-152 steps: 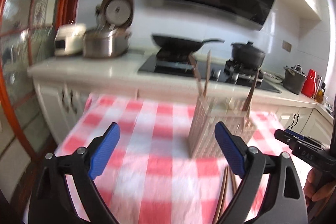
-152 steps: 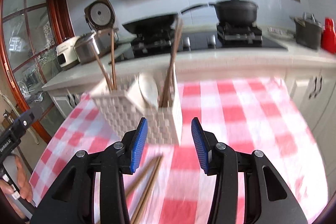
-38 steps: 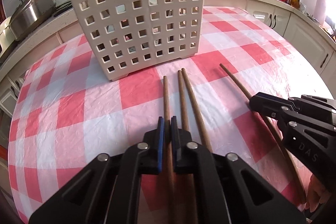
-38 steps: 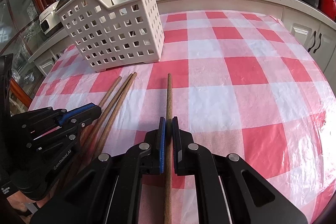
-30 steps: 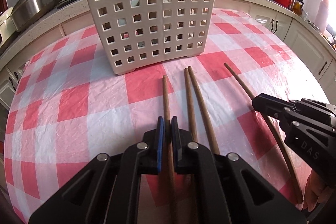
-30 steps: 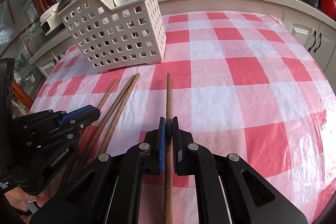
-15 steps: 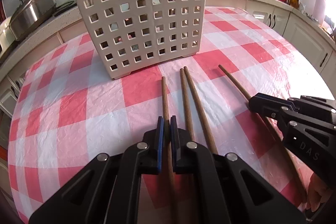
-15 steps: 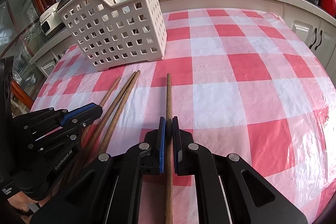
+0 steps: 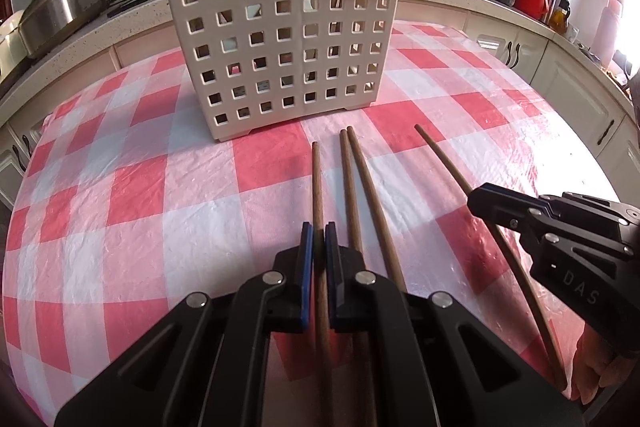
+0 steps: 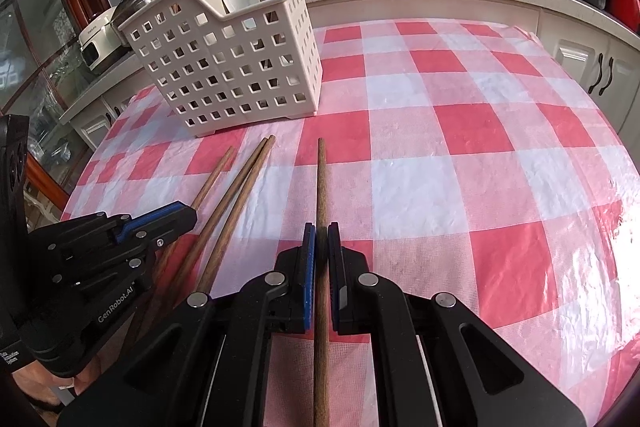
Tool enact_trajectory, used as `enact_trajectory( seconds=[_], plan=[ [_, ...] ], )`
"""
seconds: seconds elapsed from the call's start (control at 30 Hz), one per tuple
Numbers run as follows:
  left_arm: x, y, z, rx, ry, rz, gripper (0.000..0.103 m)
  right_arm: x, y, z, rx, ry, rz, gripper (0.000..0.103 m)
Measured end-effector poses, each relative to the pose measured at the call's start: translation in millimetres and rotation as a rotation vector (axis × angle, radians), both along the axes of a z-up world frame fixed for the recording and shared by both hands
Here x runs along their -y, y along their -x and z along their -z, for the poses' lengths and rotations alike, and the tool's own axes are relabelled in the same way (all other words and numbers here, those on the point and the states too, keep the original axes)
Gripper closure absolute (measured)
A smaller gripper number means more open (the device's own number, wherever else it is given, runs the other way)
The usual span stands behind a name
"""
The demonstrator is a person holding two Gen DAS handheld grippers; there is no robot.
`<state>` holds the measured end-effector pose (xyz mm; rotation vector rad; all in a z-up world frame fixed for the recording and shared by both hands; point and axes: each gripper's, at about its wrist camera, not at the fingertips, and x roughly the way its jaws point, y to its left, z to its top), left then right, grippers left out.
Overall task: Organize utensils
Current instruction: 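Lift both held chopsticks upright above the table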
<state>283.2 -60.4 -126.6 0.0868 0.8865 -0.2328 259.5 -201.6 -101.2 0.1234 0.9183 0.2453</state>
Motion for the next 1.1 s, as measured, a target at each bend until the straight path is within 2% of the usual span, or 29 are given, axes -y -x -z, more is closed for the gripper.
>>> enact_trajectory(
  seconds=[0.6,1.1],
  plan=[
    [-29.4,25.3,-39.1,0.074,0.073,-0.056,0.097,-9.6,16.1,-29.3,0.079,-0.026,-0.021,0.097],
    [-48.0,27.5,-40.4,0.06,0.123,-0.105,0.097,-12.3,19.2,-31.0,0.081,-0.03,-0.028,0.097]
  ],
)
